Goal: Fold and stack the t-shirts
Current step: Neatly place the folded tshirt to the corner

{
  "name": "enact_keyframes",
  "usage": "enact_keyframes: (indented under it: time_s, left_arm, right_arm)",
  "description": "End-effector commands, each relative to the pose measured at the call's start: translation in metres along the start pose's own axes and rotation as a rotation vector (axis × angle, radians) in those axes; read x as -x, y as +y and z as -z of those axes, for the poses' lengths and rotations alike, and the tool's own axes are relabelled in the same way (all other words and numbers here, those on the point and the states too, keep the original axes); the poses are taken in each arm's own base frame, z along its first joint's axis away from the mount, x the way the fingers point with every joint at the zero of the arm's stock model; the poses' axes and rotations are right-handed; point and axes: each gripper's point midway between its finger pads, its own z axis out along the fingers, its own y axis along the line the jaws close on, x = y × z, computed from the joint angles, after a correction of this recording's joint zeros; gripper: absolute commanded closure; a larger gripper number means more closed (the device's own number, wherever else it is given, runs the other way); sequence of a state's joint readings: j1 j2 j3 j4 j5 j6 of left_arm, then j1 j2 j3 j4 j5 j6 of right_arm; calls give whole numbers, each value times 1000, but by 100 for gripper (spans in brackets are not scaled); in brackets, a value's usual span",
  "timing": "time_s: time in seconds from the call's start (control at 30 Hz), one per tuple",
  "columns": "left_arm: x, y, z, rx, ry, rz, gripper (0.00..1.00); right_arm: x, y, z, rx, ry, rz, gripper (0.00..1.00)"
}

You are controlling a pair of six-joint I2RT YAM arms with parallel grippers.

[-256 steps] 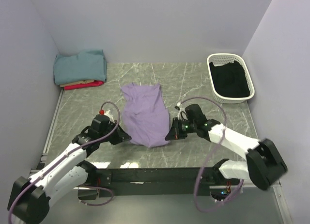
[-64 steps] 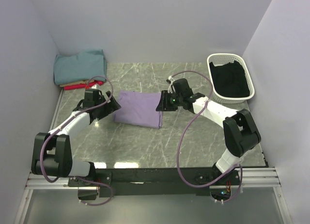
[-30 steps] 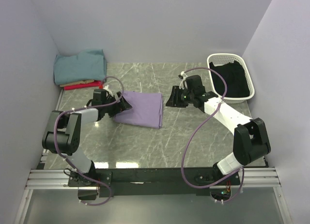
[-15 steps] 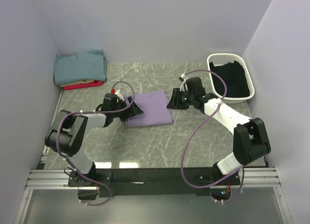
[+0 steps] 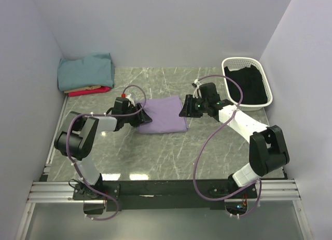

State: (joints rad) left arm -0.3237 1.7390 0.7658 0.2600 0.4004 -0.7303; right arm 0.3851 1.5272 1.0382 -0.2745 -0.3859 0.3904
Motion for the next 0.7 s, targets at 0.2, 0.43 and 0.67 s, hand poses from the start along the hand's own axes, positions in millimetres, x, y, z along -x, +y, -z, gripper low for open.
enact_keyframes:
  time_s: [0.2, 0.43, 0.67]
  left_arm:
    - [-30, 29, -32, 36, 136, 30, 99]
    - [7, -6, -37, -54, 107, -70, 99]
    - [60, -59, -14, -107, 47, -185, 99]
  right_arm:
    - [10, -7, 2, -9, -20, 13, 53]
    - [10, -11, 5, -15, -23, 6, 53]
    - [10, -11, 4, -9, -27, 0, 53]
